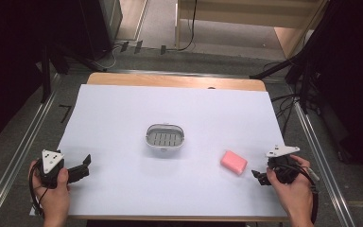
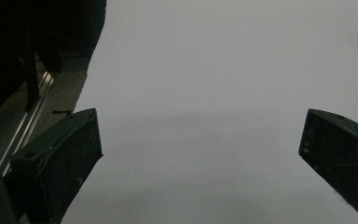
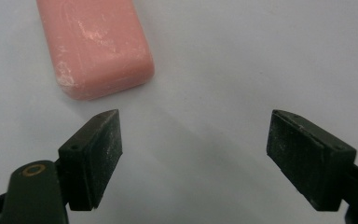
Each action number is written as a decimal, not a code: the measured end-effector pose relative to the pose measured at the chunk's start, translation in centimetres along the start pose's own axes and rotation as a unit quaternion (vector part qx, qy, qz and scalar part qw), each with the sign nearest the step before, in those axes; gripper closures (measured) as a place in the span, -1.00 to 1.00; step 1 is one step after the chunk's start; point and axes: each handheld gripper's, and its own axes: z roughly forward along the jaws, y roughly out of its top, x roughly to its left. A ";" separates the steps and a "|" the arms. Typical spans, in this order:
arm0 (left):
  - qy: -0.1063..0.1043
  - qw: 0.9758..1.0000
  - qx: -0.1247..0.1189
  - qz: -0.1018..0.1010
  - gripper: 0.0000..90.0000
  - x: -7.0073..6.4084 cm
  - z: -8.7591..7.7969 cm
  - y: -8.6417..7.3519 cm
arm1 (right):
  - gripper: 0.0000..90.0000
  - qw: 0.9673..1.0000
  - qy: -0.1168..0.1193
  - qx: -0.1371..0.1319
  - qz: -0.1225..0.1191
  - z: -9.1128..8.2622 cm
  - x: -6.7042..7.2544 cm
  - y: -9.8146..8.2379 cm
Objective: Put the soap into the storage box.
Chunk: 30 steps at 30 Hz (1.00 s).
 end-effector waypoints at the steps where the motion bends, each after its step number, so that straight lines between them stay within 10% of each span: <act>1: 0.000 1.000 0.000 0.001 -1.00 0.0 0.0 0.0 | -0.60 1.000 0.003 0.006 -0.007 0.0 0.0 0.2; 30: 0.003 1.000 0.003 0.013 -1.00 -0.3 0.1 0.0 | -0.70 0.992 0.057 0.085 -0.071 1.9 1.9 5.8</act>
